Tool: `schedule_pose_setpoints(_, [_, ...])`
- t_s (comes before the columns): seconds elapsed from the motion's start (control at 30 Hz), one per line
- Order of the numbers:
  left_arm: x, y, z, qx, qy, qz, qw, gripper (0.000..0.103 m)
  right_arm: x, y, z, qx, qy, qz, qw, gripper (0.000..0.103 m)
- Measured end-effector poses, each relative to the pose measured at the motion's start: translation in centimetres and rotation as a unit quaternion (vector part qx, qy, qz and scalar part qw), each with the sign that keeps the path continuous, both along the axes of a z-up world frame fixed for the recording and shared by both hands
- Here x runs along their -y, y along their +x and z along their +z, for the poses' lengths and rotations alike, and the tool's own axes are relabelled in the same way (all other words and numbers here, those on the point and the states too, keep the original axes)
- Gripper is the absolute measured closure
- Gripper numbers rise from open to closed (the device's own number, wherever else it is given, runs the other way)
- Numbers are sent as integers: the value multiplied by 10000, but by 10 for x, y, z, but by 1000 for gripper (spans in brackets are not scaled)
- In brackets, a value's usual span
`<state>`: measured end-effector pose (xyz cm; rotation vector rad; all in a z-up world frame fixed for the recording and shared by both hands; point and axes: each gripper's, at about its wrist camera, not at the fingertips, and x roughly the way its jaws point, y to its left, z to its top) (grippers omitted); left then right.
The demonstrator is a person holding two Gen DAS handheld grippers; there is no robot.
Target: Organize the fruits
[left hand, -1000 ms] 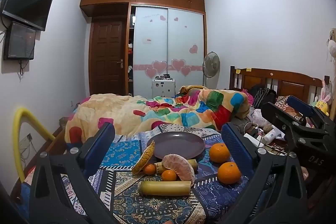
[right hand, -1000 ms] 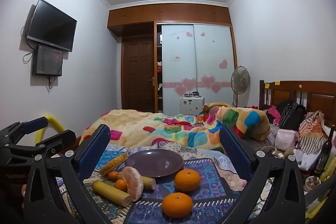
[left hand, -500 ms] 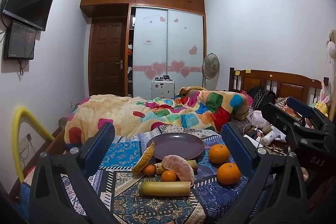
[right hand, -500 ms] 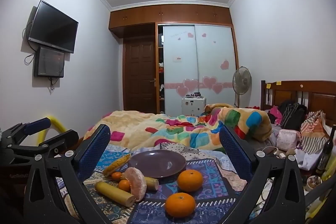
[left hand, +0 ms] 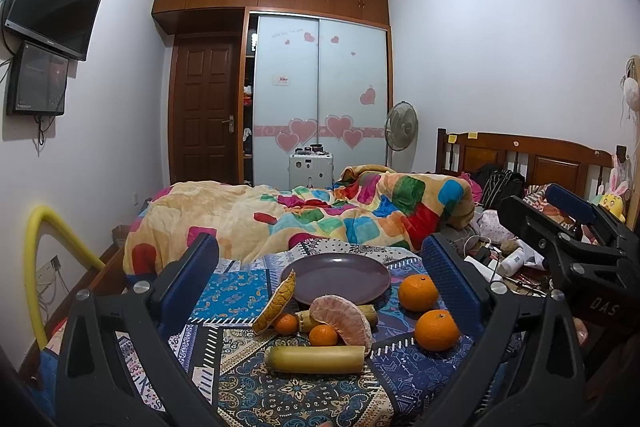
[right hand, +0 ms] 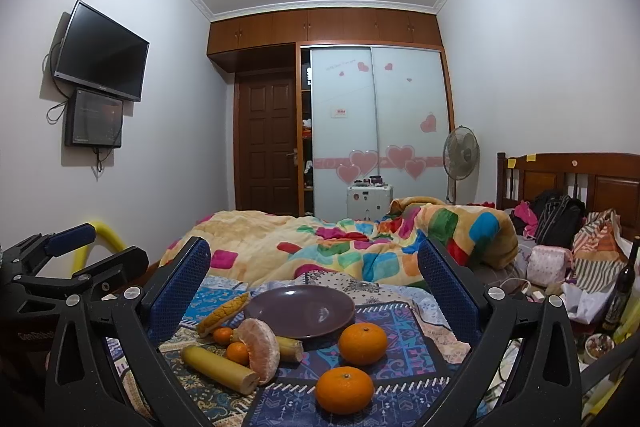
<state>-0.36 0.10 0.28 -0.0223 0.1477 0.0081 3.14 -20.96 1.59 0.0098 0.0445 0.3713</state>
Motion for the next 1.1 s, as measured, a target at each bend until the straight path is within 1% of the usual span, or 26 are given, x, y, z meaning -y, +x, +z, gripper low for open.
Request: schedule_pose_setpoints(1.1, [-3, 0, 0, 15, -1, 13, 10000, 0, 1, -1, -1, -8, 59, 13, 10000, 0])
